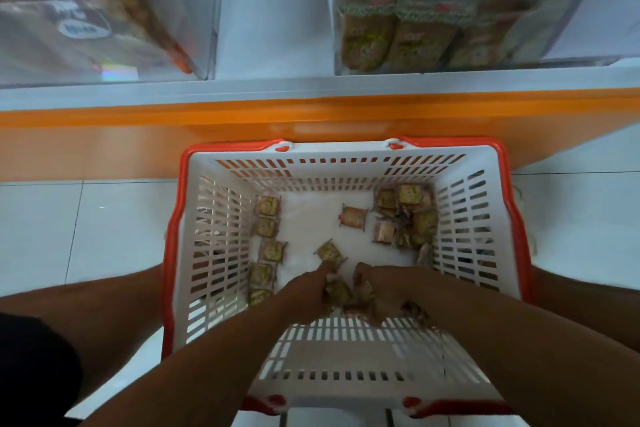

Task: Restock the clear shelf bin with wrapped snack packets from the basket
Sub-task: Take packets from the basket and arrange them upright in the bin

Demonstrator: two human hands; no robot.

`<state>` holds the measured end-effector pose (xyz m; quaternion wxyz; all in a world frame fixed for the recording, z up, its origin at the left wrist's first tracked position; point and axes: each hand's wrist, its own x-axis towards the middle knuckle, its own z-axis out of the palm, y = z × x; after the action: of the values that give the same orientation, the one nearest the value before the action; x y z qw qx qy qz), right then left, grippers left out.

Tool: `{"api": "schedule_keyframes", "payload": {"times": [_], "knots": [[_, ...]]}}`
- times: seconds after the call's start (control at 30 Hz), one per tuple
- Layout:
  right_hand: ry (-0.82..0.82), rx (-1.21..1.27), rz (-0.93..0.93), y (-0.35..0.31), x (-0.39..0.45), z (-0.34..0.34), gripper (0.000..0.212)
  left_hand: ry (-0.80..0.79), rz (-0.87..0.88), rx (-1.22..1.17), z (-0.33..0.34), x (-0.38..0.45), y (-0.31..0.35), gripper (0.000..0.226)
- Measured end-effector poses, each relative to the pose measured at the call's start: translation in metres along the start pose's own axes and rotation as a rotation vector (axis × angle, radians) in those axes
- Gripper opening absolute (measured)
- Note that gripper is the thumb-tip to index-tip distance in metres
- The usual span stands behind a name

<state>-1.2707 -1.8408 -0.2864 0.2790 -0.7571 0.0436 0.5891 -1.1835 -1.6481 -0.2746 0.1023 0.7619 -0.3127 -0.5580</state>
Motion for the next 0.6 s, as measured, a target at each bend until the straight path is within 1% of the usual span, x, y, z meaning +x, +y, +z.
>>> {"api": "schedule_keyframes", "payload": {"times": [0.03, 0.07, 0.1, 0.17, 0.2, 0.23, 0.3, 0.33, 0.4, 0.47, 0.6], "knots": [[0.012, -0.031, -0.040, 0.000, 0.000, 0.002, 0.092, 0.002, 0.035, -0.009, 0.000, 0.000, 0.002, 0.078], [0.022, -0.045, -0.068, -0.001, -0.002, 0.004, 0.087, 0.007, 0.059, -0.006, -0.001, 0.000, 0.005, 0.080], [0.031, -0.029, -0.068, -0.001, -0.004, 0.004, 0.084, 0.016, 0.069, -0.011, -0.003, 0.000, 0.008, 0.076], [0.049, 0.051, -0.067, 0.002, -0.009, 0.001, 0.075, 0.019, 0.050, -0.077, -0.006, 0.001, 0.013, 0.059], [0.042, 0.089, -0.064, 0.004, -0.012, 0.000, 0.070, 0.013, 0.021, -0.146, -0.008, 0.001, 0.015, 0.048], [0.027, 0.117, -0.051, 0.004, -0.015, 0.000, 0.070, -0.004, -0.018, -0.235, -0.010, -0.001, 0.017, 0.039], [-0.005, 0.118, -0.025, 0.001, -0.020, 0.001, 0.072, -0.061, -0.122, -0.420, -0.014, -0.005, 0.020, 0.029], [-0.001, 0.120, -0.022, -0.001, -0.021, 0.002, 0.067, -0.067, -0.175, -0.498, -0.015, -0.007, 0.022, 0.026], [0.049, 0.172, -0.005, -0.006, -0.026, 0.003, 0.057, -0.013, -0.245, -0.607, -0.020, -0.011, 0.024, 0.022], [0.132, 0.193, 0.006, -0.013, -0.039, -0.007, 0.052, 0.044, -0.269, -0.706, -0.029, -0.017, 0.027, 0.023], [0.251, 0.197, 0.014, -0.025, -0.075, -0.050, 0.038, 0.034, -0.245, -0.844, -0.064, -0.033, 0.038, 0.027]]}}
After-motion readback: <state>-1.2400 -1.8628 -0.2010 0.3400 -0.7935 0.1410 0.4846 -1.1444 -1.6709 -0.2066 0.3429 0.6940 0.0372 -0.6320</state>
